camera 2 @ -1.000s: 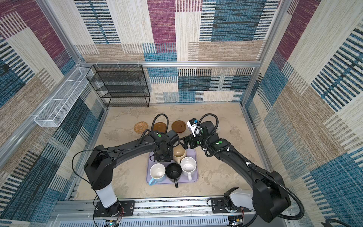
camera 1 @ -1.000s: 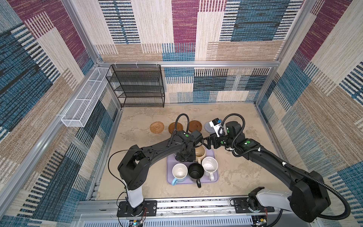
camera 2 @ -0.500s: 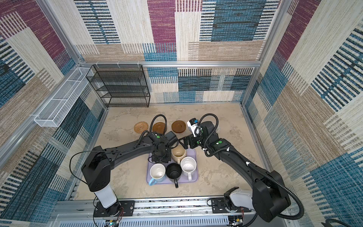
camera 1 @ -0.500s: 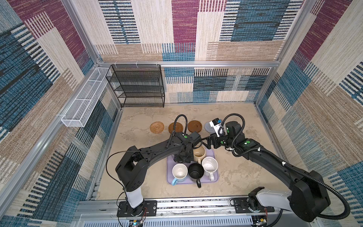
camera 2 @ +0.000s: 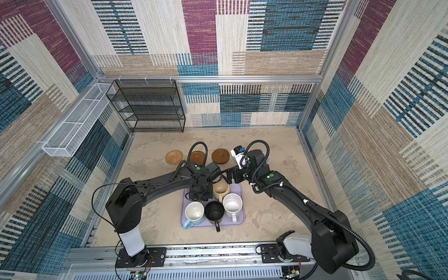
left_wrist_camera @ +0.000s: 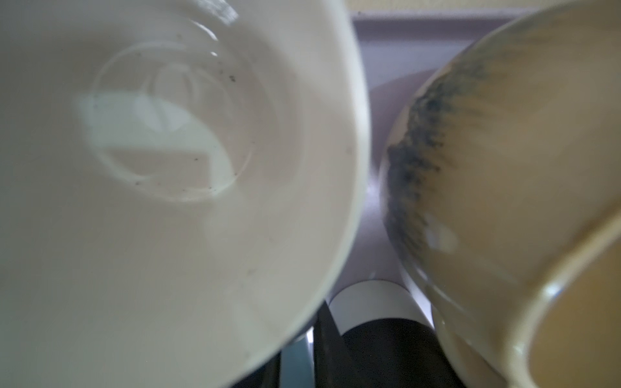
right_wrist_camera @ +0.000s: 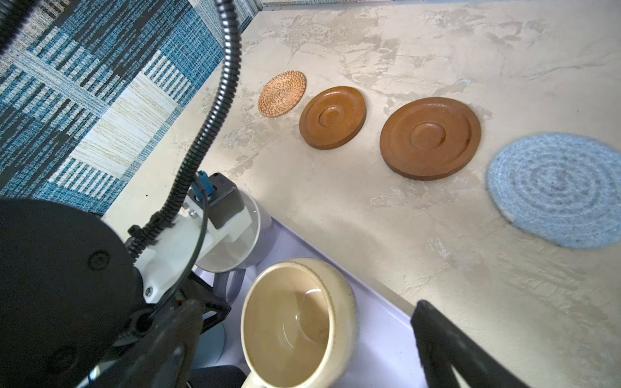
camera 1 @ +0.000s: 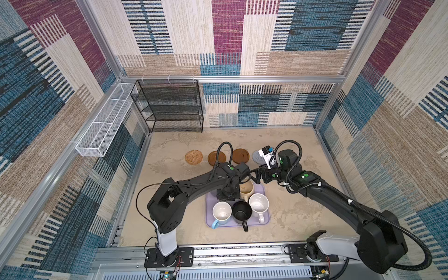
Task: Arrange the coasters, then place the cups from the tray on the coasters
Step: 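Close the left gripper on the white mug rim and lift slightly, then lift the lavender mug up off the tray with the left gripper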
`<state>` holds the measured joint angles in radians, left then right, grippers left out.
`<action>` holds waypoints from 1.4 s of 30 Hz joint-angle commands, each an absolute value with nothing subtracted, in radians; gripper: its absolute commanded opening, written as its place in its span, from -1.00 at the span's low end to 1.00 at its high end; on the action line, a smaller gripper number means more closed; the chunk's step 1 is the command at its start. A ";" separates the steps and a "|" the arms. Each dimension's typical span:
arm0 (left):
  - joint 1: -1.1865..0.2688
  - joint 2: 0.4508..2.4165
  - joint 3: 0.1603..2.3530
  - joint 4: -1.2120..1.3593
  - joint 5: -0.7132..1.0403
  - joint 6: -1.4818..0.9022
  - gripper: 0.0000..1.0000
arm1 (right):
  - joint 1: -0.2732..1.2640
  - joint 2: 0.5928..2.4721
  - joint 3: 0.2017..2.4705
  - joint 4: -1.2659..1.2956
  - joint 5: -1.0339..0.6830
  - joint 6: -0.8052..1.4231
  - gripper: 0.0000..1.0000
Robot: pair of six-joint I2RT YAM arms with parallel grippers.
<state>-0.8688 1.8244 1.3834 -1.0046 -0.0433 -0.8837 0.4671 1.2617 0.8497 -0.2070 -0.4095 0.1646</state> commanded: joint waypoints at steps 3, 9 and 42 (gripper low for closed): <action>-0.867 1.807 1.368 -1.016 -0.090 -0.880 -0.86 | 0.468 1.255 0.848 -0.184 -0.412 0.169 1.00; -0.868 1.800 1.358 -1.016 -0.085 -0.885 -0.87 | 0.468 1.254 0.847 -0.183 -0.412 0.169 0.99; -0.896 1.605 1.405 -0.972 -0.367 -0.926 0.29 | 0.468 1.158 0.795 -0.075 -0.378 0.155 0.96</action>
